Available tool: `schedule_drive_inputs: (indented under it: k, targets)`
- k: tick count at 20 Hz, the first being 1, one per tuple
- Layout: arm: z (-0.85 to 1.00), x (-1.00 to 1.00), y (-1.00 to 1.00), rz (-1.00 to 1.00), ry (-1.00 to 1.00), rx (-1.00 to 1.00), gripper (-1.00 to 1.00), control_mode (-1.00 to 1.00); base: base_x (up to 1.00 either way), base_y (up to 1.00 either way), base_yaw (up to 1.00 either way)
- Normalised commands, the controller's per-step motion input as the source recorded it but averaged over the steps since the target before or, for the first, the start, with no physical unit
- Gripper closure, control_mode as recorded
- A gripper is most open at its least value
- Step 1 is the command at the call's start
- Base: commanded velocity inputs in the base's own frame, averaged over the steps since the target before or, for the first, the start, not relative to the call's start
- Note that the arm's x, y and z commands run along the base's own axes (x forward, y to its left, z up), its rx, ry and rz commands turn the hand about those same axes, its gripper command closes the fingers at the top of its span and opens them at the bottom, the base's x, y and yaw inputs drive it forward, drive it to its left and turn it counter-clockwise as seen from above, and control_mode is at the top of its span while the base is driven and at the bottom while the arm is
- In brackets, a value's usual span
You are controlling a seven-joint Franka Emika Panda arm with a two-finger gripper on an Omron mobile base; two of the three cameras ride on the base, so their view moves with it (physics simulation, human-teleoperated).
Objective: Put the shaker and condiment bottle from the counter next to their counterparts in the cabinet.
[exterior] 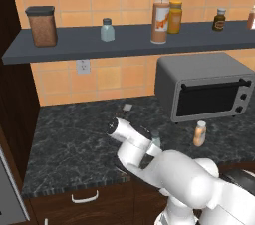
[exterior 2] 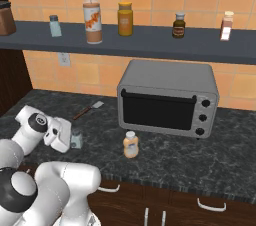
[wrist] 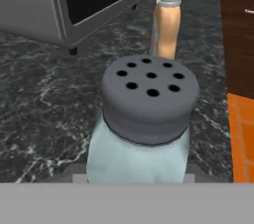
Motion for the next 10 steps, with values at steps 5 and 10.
schedule_drive_inputs:
  k: [5, 10]
  targets:
    - [0.89, -0.13, -0.01, -0.03, 0.02, 0.0, 1.0, -1.0, 0.0, 0.0, 0.0]
    - [0.86, -0.26, -0.02, 0.0, -0.01, 0.0, 1.0, -1.0, 0.0, 0.0, 0.0]
